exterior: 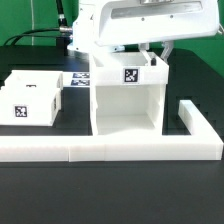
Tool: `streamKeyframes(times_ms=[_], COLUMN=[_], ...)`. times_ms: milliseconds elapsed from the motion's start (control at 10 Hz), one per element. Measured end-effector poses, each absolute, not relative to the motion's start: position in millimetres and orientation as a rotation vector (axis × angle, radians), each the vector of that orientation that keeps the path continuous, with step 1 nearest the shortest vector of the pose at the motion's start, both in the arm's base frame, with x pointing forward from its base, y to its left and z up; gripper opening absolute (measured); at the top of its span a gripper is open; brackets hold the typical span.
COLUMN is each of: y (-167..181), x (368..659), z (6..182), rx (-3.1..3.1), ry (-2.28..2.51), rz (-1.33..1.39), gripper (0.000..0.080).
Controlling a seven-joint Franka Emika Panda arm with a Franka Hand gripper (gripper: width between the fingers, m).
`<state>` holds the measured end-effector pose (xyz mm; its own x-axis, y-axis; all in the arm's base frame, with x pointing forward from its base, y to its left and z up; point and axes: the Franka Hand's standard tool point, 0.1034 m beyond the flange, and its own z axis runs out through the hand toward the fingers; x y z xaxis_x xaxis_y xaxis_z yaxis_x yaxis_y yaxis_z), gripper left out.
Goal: Assemble drawer
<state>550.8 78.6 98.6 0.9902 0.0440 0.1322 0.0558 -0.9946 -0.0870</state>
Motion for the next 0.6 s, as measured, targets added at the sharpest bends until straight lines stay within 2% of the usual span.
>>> streamKeyframes(times_ms=[300, 600], y=[80.3, 100.6], x=[553.1, 557.6], z=[100.2, 100.9], rx=[-3.028, -2.916], ry=[0.130, 0.689], rz=[-0.206, -0.220], gripper=[0.0039, 0.0041])
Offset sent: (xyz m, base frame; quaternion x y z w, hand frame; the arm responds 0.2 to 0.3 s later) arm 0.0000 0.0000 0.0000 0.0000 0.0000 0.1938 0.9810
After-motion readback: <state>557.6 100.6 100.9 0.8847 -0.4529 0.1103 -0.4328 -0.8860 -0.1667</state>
